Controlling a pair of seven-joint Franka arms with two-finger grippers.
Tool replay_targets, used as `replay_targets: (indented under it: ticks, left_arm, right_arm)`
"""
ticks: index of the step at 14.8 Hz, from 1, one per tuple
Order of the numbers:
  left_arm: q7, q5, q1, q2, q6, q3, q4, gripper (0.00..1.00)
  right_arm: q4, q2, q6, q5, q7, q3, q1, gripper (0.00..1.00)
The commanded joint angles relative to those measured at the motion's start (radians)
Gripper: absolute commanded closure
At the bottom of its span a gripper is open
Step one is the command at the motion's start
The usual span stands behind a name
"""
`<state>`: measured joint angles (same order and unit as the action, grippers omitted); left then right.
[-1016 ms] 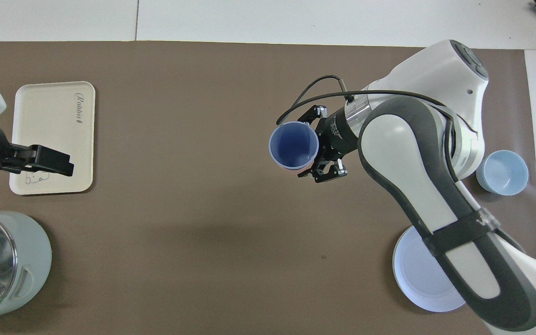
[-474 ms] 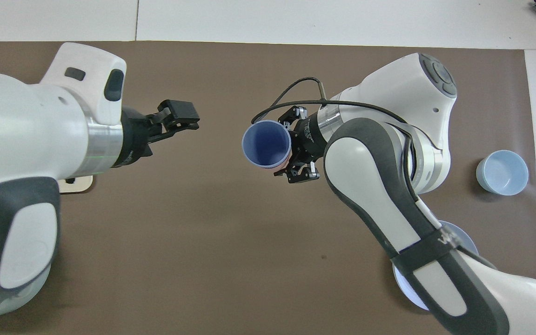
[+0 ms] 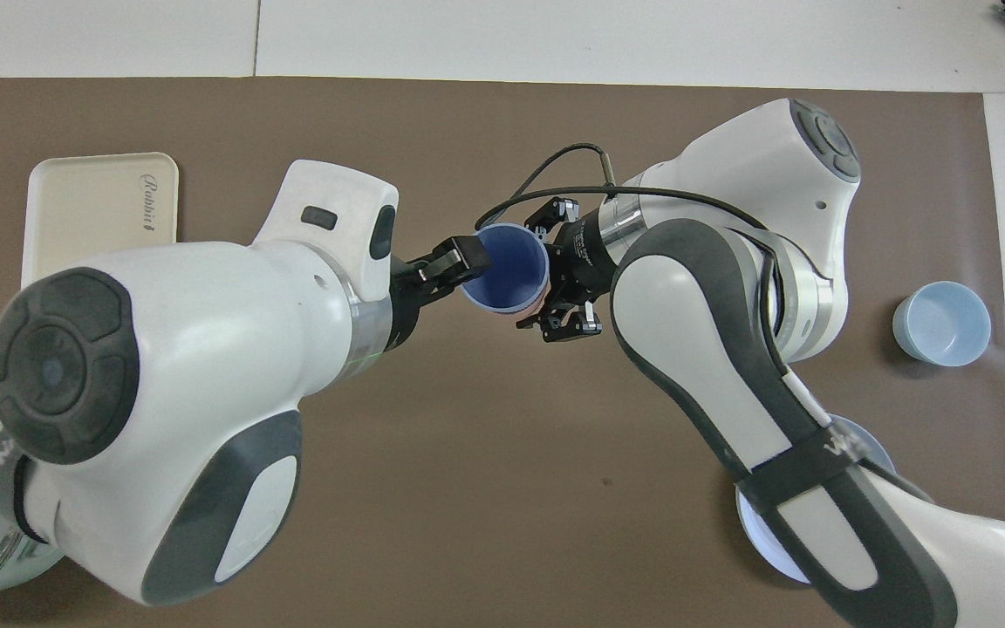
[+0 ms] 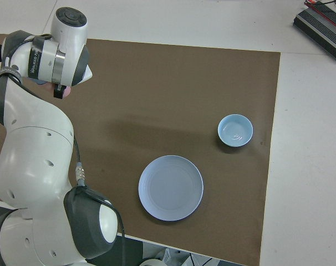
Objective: Place cup on tray
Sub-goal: 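Reach the left gripper to the blue cup held by the right gripper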
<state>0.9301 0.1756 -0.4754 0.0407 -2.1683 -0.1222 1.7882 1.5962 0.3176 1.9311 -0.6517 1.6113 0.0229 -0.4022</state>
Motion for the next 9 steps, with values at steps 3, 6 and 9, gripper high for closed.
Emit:
replay_targets:
  ticks: [3, 6, 9]
  left_arm:
    - [0.024, 0.002, -0.041, -0.038, -0.07, 0.018, 0.017, 0.43]
    - [0.052, -0.001, -0.049, -0.042, -0.076, 0.019, 0.016, 0.64]
    - [0.076, -0.005, -0.058, -0.044, -0.074, 0.018, 0.008, 1.0]
  right_arm:
    - [0.027, -0.025, 0.016, -0.025, 0.005, -0.001, 0.003, 1.0]
    - [0.027, -0.025, 0.017, -0.025, 0.007, -0.001, 0.003, 1.0]
    - [0.027, -0.025, 0.016, -0.025, 0.007, -0.001, 0.003, 1.0]
